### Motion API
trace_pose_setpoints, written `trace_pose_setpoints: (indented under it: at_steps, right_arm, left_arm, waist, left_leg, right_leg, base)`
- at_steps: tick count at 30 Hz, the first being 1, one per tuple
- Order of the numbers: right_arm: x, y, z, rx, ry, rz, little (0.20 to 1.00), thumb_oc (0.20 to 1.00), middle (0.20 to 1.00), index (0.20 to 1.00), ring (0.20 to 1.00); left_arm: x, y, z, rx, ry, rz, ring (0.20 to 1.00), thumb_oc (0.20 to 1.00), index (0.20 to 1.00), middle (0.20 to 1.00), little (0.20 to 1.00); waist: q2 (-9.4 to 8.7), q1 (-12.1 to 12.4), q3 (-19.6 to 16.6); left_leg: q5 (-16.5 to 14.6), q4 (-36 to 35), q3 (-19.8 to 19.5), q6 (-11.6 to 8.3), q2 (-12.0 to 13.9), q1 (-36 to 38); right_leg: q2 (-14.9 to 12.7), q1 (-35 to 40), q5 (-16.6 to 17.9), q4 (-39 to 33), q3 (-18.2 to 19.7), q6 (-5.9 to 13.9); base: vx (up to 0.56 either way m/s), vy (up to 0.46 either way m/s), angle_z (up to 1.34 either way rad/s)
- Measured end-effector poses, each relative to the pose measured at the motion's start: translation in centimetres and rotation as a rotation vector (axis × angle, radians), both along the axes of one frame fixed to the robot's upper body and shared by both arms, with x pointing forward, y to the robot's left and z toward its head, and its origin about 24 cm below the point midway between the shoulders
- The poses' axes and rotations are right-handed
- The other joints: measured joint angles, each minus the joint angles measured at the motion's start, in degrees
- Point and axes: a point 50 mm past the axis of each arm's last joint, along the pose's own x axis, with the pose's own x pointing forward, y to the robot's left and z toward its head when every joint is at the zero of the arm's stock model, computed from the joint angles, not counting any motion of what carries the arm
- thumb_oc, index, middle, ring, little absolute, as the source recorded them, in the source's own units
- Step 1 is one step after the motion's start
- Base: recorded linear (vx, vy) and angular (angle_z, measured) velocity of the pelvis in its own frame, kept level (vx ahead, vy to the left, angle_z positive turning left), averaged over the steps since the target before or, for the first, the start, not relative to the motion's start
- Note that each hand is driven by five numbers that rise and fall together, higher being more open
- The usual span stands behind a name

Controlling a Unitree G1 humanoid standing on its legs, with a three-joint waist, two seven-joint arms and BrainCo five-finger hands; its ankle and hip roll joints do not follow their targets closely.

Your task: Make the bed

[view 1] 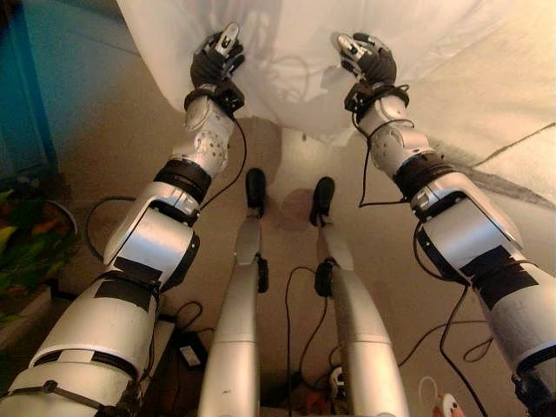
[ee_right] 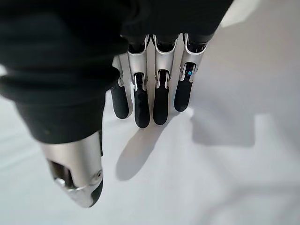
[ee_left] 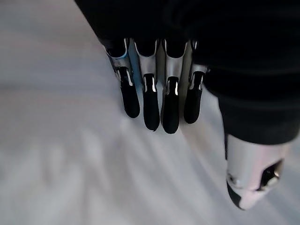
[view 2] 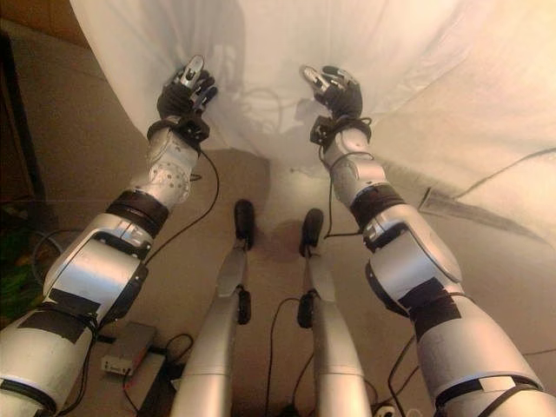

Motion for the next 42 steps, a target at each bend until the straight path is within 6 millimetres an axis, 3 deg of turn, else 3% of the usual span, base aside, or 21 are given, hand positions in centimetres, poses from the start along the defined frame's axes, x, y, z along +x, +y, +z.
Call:
trace_pose_setpoints:
  at_steps: [4, 7, 8, 11, 12, 13, 14, 16, 17, 18, 21, 24, 26, 27, 31, 32, 34, 37, 42]
  right_arm:
    - [0.1, -0.5, -1.5, -0.026, 0.038, -0.046, 1.000, 1.000, 1.000, 1.000, 1.000]
    - [0.3, -1.6, -4.1, -0.025, 0.113, -0.096, 1.000, 1.000, 1.000, 1.000, 1.000]
    - [0.3, -1.9, -4.1, -0.011, 0.114, -0.100, 1.000, 1.000, 1.000, 1.000, 1.000]
    - [0.2, -5.3, -8.1, 0.085, 0.229, -0.201, 1.000, 1.000, 1.000, 1.000, 1.000]
    - [0.1, -6.0, -8.8, 0.110, 0.251, -0.225, 1.000, 1.000, 1.000, 1.000, 1.000]
    - [-0.2, -7.4, -11.0, 0.124, 0.327, -0.280, 1.000, 1.000, 1.000, 1.000, 1.000]
    - [-0.5, -8.0, -11.8, 0.162, 0.341, -0.295, 1.000, 1.000, 1.000, 1.000, 1.000]
    - [-1.9, -10.6, -16.3, 0.254, 0.461, -0.392, 1.000, 1.000, 1.000, 1.000, 1.000]
    - [-2.2, -11.1, -17.2, 0.276, 0.484, -0.408, 1.000, 1.000, 1.000, 1.000, 1.000]
    - [-3.7, -12.4, -20.4, 0.319, 0.562, -0.463, 1.000, 1.000, 1.000, 1.000, 1.000]
    - [-7.1, -14.5, -25.8, 0.364, 0.693, -0.556, 1.000, 1.000, 1.000, 1.000, 1.000]
    - [-12.5, -16.1, -32.2, 0.376, 0.869, -0.652, 1.000, 1.000, 1.000, 1.000, 1.000]
    - [-15.1, -16.6, -34.5, 0.382, 0.942, -0.690, 1.000, 1.000, 1.000, 1.000, 1.000]
    - [-17.2, -16.8, -36.1, 0.370, 0.999, -0.713, 1.000, 1.000, 1.000, 1.000, 1.000]
    - [-20.5, -16.4, -38.7, 0.219, 1.108, -0.637, 1.000, 1.000, 1.000, 1.000, 1.000]
    - [-21.6, -16.3, -39.3, 0.105, 1.139, -0.570, 1.000, 1.000, 1.000, 1.000, 1.000]
    - [-22.2, -16.1, -39.6, -0.032, 1.156, -0.463, 1.000, 1.000, 1.000, 1.000, 1.000]
    - [-24.9, -16.3, -40.8, -0.239, 1.229, -0.318, 1.000, 1.000, 1.000, 1.000, 1.000]
    - [-27.1, -15.9, -42.1, -0.402, 1.327, -0.163, 1.000, 1.000, 1.000, 1.000, 1.000]
  left_arm:
    - [0.1, 0.4, -0.7, -0.024, 0.031, 0.033, 1.000, 1.000, 1.000, 1.000, 1.000]
    - [0.3, 2.8, -4.0, -0.056, 0.127, 0.128, 1.000, 1.000, 1.000, 1.000, 1.000]
    - [0.2, 3.0, -4.2, -0.076, 0.128, 0.133, 1.000, 1.000, 1.000, 1.000, 1.000]
    - [-0.3, 5.7, -9.3, -0.136, 0.256, 0.225, 1.000, 1.000, 1.000, 1.000, 1.000]
    - [-0.5, 6.2, -10.2, -0.161, 0.275, 0.244, 1.000, 1.000, 1.000, 1.000, 1.000]
    - [-1.2, 7.7, -12.7, -0.179, 0.349, 0.305, 1.000, 1.000, 1.000, 1.000, 1.000]
    - [-1.4, 8.1, -13.4, -0.198, 0.363, 0.320, 1.000, 1.000, 1.000, 1.000, 1.000]
    - [-2.6, 9.5, -16.5, -0.242, 0.436, 0.376, 1.000, 1.000, 1.000, 1.000, 1.000]
    - [-3.0, 9.9, -17.4, -0.257, 0.457, 0.395, 1.000, 1.000, 1.000, 1.000, 1.000]
    - [-3.7, 10.5, -19.0, -0.284, 0.491, 0.420, 1.000, 1.000, 1.000, 1.000, 1.000]
    - [-5.4, 11.2, -21.5, -0.336, 0.512, 0.451, 1.000, 1.000, 1.000, 1.000, 1.000]
    - [-8.3, 12.0, -26.1, -0.369, 0.621, 0.511, 1.000, 1.000, 1.000, 1.000, 1.000]
    - [-9.8, 11.8, -28.5, -0.375, 0.688, 0.530, 1.000, 1.000, 1.000, 1.000, 1.000]
    - [-11.5, 11.9, -30.8, -0.376, 0.765, 0.559, 1.000, 1.000, 1.000, 1.000, 1.000]
    - [-15.2, 12.7, -34.7, -0.242, 0.911, 0.557, 1.000, 1.000, 1.000, 1.000, 1.000]
    - [-17.1, 12.8, -36.3, -0.154, 0.973, 0.533, 1.000, 1.000, 1.000, 1.000, 1.000]
    - [-19.1, 13.2, -37.5, -0.012, 1.018, 0.475, 1.000, 1.000, 1.000, 1.000, 1.000]
    - [-24.1, 13.2, -40.8, 0.247, 1.200, 0.292, 1.000, 1.000, 1.000, 1.000, 1.000]
    - [-28.6, 11.3, -43.8, 0.392, 1.391, 0.088, 1.000, 1.000, 1.000, 1.000, 1.000]
  waist:
    - [0.07, 0.1, 0.0]
    - [0.09, 0.3, 0.0]
    - [0.10, 0.4, 0.0]
    - [0.14, 1.5, 0.1]
    - [0.14, 1.5, 0.1]
    - [0.15, 1.7, 0.1]
    - [0.15, 1.5, 0.1]
    - [0.22, 1.1, 0.1]
    - [0.23, 1.8, 0.1]
    - [0.23, 1.2, 0.1]
    - [0.23, 1.2, 0.1]
    - [0.25, -0.6, 0.2]
    - [0.31, -0.7, 0.3]
    - [0.40, -1.4, 0.2]
    - [0.59, -1.7, 0.2]
    - [1.16, -1.7, -0.9]
    - [1.52, -1.6, -1.0]
    - [3.95, -1.7, -8.6]
    - [4.99, -1.7, -13.4]
  left_leg:
    - [0.1, 0.8, -0.7, 0.12, -0.7, -2.6]
    - [0.1, 0.9, -0.7, 0.12, -1.0, -2.5]
    - [0.1, 0.9, -0.7, 0.12, -1.0, -2.4]
    - [0.1, 1.0, -0.4, 0.12, -1.3, -1.7]
    - [0.1, 1.0, -0.4, 0.13, -1.5, -1.3]
    - [0.1, 1.2, -0.2, 0.13, -1.6, -0.8]
    - [0.1, 1.5, 0.2, 0.12, -1.8, -0.8]
    - [-0.3, 2.2, 1.0, -0.32, -2.2, 0.7]
    - [-0.4, 2.4, 1.1, -0.44, -2.3, 1.3]
    - [-0.9, 2.7, 1.8, -1.00, -2.2, 2.8]
    - [-1.5, 3.0, 2.5, -1.67, -2.0, 6.3]
    - [-2.0, 3.1, 3.4, -1.51, -1.7, 12.1]
    - [-2.8, 3.4, 3.8, -0.78, -1.5, 16.5]
    - [-3.4, 3.1, 3.9, -1.38, -1.2, 21.1]
    - [-4.2, 1.2, 4.5, -0.97, 0.0, 34.0]
    - [-4.7, -0.2, 4.7, -1.24, 0.5, 39.5]
    - [-4.9, -1.9, 4.7, -1.45, 1.1, 45.8]
    - [-5.9, -4.0, 4.2, -2.76, 2.6, 52.1]
    - [-7.0, -3.9, 4.2, -3.88, 3.5, 56.4]
  right_leg:
    - [-1.0, -3.9, -1.6, 3.8, -0.2, 0.07]
    - [-1.5, -4.3, -2.6, 5.2, -0.3, 0.17]
    - [-1.6, -4.4, -2.7, 5.4, -0.3, 0.19]
    - [-2.1, -4.4, -3.7, 7.0, 0.0, 0.16]
    - [-2.2, -4.3, -4.1, 7.7, 0.2, 0.17]
    - [-2.5, -4.4, -4.5, 8.7, 0.3, 0.22]
    - [-2.8, -4.7, -5.0, 9.6, 0.5, 0.23]
    - [-3.6, -4.3, -6.1, 12.2, 1.2, 0.33]
    - [-3.6, -3.7, -6.2, 12.5, 1.4, 0.30]
    - [-3.6, -2.5, -6.3, 13.0, 1.8, 0.28]
    - [-3.5, 0.5, -6.6, 13.7, 2.4, 0.57]
    - [-3.2, 6.0, -6.8, 13.8, 3.0, 0.57]
    - [-2.9, 10.1, -7.1, 13.8, 3.7, 0.60]
    - [-2.7, 14.7, -7.3, 12.8, 3.9, 0.58]
    - [-1.7, 27.3, -7.7, 10.3, 3.5, 0.51]
    - [-1.1, 32.7, -7.8, 9.2, 3.3, 0.41]
    - [-0.5, 38.9, -8.0, 7.3, 3.2, 0.17]
    - [1.3, 46.7, -8.1, 2.5, 2.0, 0.07]
    - [2.2, 51.8, -8.6, 0.8, 1.7, -0.72]
  base:
    - [0.02, 0.022, 0.07]
    - [0.00, 0.020, 0.05]
    - [-0.01, 0.013, 0.04]
    - [-0.01, 0.015, 0.03]
    - [-0.07, 0.048, 0.06]
    - [-0.04, 0.050, 0.06]
    - [-0.05, 0.043, 0.07]
    - [-0.02, 0.013, 0.06]
    - [-0.05, 0.002, 0.01]
    - [-0.07, -0.008, -0.03]
    - [-0.06, -0.018, -0.06]
    - [-0.09, -0.047, -0.08]
    - [-0.07, -0.047, -0.18]
    - [0.00, -0.052, -0.20]
    - [0.02, -0.107, -0.20]
    - [0.12, -0.147, -0.14]
    - [0.12, -0.187, -0.13]
    - [0.13, -0.168, 0.01]
    - [0.09, -0.082, 0.00]
